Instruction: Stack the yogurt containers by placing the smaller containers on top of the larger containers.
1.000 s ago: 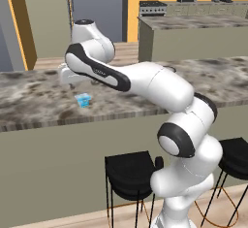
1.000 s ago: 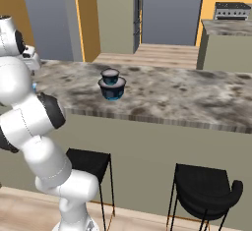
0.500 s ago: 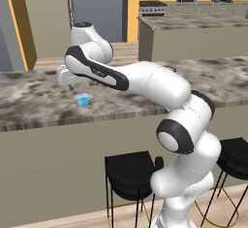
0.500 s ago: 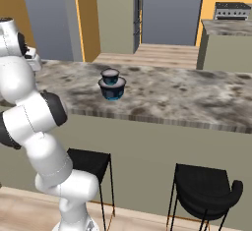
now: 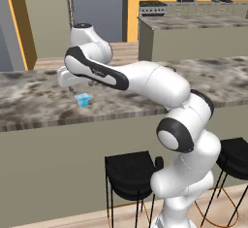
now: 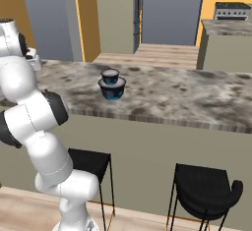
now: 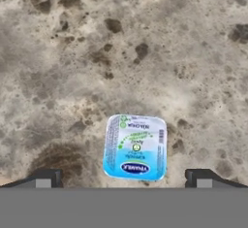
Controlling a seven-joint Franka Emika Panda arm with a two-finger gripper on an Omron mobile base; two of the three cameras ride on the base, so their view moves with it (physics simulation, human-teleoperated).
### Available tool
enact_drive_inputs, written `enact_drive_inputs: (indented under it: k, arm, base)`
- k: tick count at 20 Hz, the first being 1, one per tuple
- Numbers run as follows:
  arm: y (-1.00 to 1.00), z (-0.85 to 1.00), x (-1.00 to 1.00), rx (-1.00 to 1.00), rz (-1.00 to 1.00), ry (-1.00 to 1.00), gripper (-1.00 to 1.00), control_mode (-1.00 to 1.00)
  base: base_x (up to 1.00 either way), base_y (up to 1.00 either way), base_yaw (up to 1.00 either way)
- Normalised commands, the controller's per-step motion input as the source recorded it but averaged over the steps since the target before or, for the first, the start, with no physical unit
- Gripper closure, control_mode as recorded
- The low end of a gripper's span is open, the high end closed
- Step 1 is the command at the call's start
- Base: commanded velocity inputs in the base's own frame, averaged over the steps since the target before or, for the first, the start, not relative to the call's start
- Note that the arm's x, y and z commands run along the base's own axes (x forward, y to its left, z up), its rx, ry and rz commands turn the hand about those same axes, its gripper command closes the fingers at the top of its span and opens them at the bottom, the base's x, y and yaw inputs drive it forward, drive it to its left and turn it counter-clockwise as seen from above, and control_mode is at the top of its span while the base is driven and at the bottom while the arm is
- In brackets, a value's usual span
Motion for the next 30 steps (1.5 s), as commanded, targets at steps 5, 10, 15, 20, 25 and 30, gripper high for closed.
enact_drive_inputs:
  k: [5, 10, 15, 20, 25, 30]
  arm:
    - [0.0, -0.14, 0.0, 0.0, 0.07, 0.0, -1.0, -1.0]
    - [0.0, -0.16, 0.02, 0.0, 0.06, 0.0, -1.0, -1.0]
    - [0.0, -0.1, 0.05, 0.0, 0.05, 0.0, -1.0, -1.0]
    - [0.0, -0.06, 0.04, 0.0, 0.05, 0.0, -1.0, -1.0]
    - [0.0, -0.1, 0.02, 0.0, 0.05, 0.0, -1.0, -1.0]
    - [-0.02, -0.09, 0.03, 0.0, 0.04, 0.0, -1.0, -1.0]
  base:
    - [0.0, 0.0, 0.0]
    - [0.0, 0.0, 0.0]
    - [0.0, 0.0, 0.0]
    - [0.0, 0.0, 0.0]
    - [0.0, 0.0, 0.0]
    - [0.0, 0.0, 0.0]
